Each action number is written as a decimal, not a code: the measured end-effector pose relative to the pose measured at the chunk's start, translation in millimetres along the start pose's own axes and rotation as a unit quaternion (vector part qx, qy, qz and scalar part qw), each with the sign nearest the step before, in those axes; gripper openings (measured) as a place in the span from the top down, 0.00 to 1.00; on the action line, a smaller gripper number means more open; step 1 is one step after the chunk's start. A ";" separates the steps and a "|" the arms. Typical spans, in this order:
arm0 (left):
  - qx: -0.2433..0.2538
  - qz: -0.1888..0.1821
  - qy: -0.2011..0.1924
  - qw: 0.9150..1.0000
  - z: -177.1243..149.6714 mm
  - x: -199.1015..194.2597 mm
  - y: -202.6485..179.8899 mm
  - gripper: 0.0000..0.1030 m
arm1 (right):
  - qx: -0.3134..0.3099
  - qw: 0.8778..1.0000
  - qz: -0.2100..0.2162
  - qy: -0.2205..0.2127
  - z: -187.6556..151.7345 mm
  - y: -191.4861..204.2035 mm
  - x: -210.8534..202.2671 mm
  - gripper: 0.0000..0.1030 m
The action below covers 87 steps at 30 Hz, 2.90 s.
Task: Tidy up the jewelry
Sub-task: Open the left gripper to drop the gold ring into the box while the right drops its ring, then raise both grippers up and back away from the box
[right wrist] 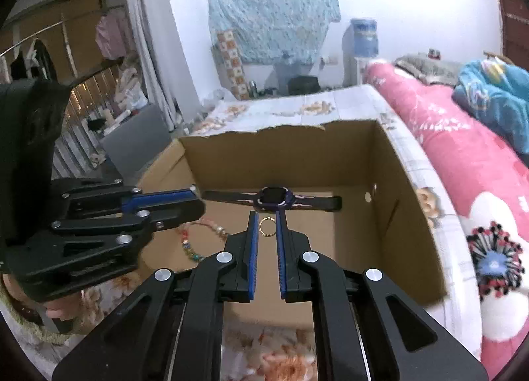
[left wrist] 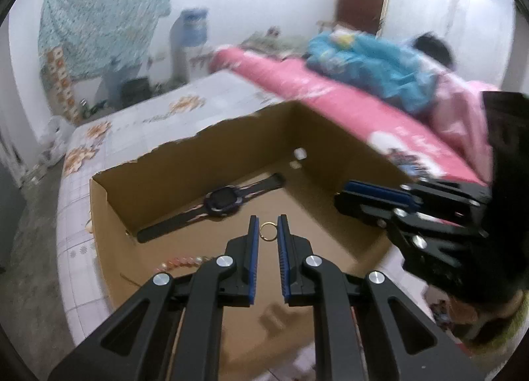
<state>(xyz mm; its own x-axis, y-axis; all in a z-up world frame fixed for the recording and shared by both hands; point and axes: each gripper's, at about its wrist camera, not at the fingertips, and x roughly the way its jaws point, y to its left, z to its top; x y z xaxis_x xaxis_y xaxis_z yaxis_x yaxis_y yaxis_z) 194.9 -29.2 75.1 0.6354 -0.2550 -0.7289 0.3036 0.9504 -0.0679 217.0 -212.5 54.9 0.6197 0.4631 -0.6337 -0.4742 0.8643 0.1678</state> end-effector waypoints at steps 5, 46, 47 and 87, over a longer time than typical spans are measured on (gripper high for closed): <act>-0.011 0.025 0.043 0.999 16.9 32.4 8.4 0.88 | 0.029 0.999 -0.014 0.031 4.1 -14.3 30.7 0.91; -0.050 0.034 -0.039 0.997 -19.3 -62.8 -0.9 0.26 | 0.050 0.994 -0.057 -0.083 1.7 10.8 -70.0 0.08; -0.050 0.032 -0.039 0.997 -20.6 -64.4 -1.5 0.26 | 0.050 0.993 -0.059 -0.085 1.2 11.4 -72.1 0.08; -0.067 0.019 -0.045 0.997 -43.7 -81.1 1.8 0.20 | 0.046 0.986 -0.136 -0.089 -5.1 28.9 -97.8 0.08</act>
<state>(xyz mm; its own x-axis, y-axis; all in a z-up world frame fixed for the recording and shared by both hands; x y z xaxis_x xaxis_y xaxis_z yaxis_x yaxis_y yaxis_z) 112.9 0.9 104.3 0.7077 -0.2267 -0.6691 0.1835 0.9736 -0.1358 139.5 -233.8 117.9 0.8201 0.2317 -0.5233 -0.2212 0.9716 0.0836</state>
